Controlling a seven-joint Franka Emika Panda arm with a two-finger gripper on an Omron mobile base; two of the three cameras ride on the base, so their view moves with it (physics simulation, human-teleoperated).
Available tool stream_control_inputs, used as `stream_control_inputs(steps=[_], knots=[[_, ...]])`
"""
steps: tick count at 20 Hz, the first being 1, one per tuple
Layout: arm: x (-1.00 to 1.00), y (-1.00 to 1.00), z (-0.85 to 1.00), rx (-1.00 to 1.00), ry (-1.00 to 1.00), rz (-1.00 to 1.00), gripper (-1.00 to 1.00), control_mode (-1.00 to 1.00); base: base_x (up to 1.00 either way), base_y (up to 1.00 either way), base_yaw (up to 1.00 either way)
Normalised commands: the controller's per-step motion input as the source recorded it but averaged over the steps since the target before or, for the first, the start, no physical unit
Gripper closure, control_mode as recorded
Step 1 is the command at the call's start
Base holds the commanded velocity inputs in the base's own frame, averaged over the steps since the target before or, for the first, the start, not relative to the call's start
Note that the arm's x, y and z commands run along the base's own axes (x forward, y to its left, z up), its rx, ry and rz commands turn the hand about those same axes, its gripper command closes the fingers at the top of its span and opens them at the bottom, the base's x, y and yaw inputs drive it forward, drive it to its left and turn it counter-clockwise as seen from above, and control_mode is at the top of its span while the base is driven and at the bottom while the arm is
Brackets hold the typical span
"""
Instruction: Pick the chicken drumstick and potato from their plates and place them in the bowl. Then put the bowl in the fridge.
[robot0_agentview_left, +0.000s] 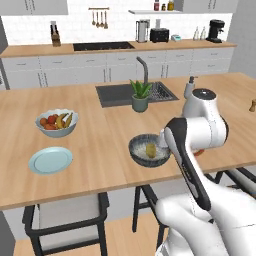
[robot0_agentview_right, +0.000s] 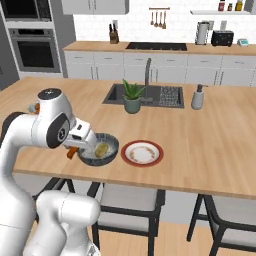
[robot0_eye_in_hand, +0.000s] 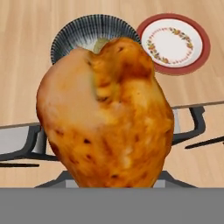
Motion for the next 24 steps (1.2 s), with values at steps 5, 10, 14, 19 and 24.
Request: stream_control_inputs(steps=[5, 10, 14, 19, 24], knots=[[1.0, 0.08, -0.06, -0.01, 0.19, 0.12, 1.0, -1.0, 0.0, 0.0, 0.0], [1.0, 0.11, -0.42, -0.02, 0.26, 0.1, 1.0, -1.0, 0.0, 0.0, 0.0], [0.94, 0.06, -0.65, 0.0, 0.15, 0.08, 1.0, -1.0, 0.0, 0.0, 0.0], [0.72, 0.01, -0.57, -0.02, 0.01, 0.09, 1.0, -1.0, 0.0, 0.0, 0.0], [0.25, 0.02, -0.53, -0.06, 0.05, 0.18, 1.0, -1.0, 0.0, 0.0, 0.0]])
